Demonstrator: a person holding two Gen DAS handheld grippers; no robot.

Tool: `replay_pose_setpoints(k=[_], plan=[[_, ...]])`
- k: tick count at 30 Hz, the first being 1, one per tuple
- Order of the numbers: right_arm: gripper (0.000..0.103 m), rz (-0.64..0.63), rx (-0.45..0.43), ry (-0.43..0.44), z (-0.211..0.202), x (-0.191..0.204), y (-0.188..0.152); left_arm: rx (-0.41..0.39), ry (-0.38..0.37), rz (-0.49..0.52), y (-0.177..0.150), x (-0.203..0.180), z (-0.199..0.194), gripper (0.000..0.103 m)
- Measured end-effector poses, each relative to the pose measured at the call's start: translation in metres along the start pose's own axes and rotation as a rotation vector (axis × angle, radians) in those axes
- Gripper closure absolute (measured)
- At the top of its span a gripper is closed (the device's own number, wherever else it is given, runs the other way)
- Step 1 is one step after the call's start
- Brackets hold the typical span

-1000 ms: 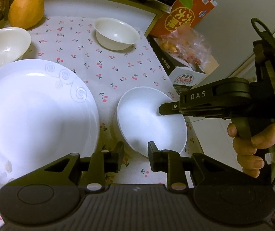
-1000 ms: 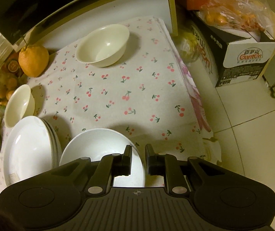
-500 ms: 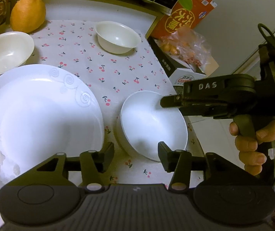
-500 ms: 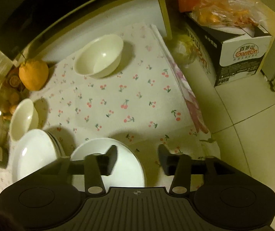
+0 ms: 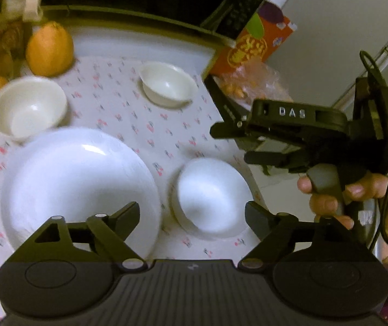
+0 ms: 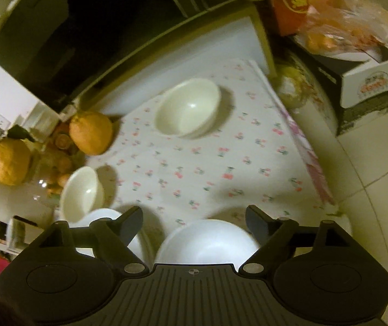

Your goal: Organize plates and bowls

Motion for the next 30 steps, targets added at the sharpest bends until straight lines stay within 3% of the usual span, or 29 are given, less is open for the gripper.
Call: replay_pose_setpoints(k=[10, 30], plan=[[0.013, 0.012, -0.026, 0.068, 0.014, 0.043, 0.004, -0.095, 0.165, 0.028, 0.030, 0.042, -0.018, 0.006], [0.010, -0.005, -0.023, 0.036, 0.072, 0.096, -0.009, -0.175, 0.367, -0.066, 0.051, 0.132, -0.021, 0.001]])
Point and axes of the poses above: each gripper's, at about its wrist camera, not at the fingertips, and z roughly the way its jaws point, x to its left, y to its top, the point moved 9 cm from there along z, roughly the way its jaws point, and after that the axes turned 13 degrees about -x, right-handed, at the moved point
